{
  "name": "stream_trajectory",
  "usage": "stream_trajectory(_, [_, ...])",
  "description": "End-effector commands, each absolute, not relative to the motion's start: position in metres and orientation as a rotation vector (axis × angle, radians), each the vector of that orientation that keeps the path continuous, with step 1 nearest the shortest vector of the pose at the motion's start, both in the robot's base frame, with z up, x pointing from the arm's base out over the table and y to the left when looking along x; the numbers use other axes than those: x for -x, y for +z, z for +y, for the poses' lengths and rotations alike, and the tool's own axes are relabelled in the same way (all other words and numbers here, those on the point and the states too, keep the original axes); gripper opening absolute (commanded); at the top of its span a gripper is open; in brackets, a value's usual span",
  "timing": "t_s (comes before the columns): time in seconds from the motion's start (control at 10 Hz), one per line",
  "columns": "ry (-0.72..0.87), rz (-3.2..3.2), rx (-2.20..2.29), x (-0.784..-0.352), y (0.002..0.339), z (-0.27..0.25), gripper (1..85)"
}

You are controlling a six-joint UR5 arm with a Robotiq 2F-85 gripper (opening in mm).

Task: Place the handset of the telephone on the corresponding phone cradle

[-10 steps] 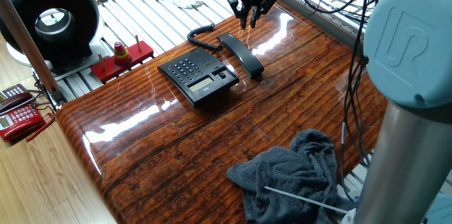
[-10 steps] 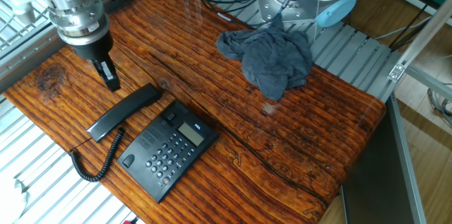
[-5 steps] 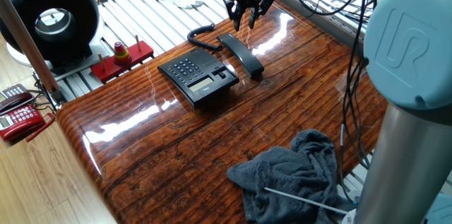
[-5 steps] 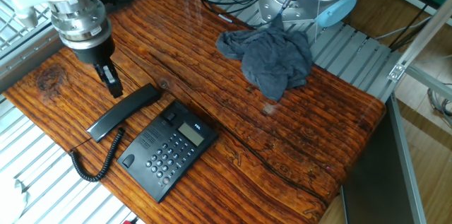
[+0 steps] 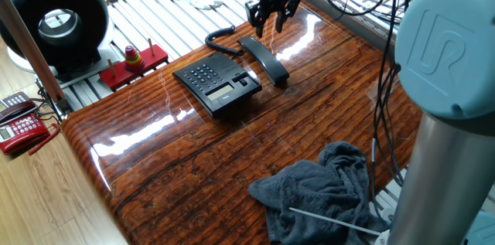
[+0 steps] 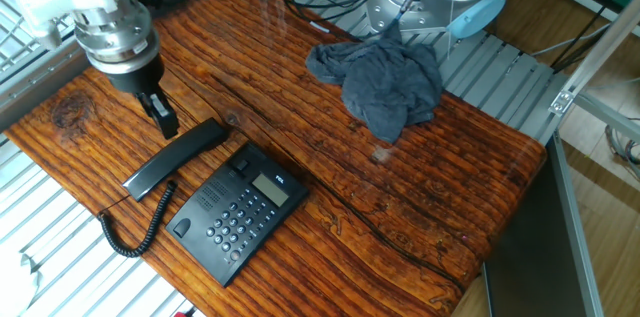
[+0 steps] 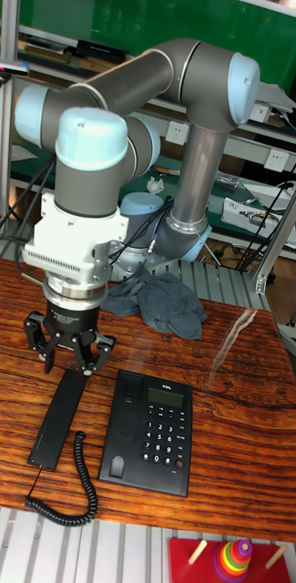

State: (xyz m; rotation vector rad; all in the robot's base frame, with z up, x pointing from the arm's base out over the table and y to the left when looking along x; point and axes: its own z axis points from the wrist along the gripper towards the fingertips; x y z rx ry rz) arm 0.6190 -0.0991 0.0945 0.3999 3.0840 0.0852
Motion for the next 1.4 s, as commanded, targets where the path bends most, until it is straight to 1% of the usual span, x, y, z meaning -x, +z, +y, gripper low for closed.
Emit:
stream_trajectory(0.0, [0.104,3.079,-0.371,-0.623,0.081,-0.093,54.7])
stream_trajectory(0.7, [0.126,3.077,-0.321,-0.624,0.057,-0.098,54.3])
stream_trajectory(1.3, [0.140,3.078,-0.310,-0.627,0.045,-0.093,54.0])
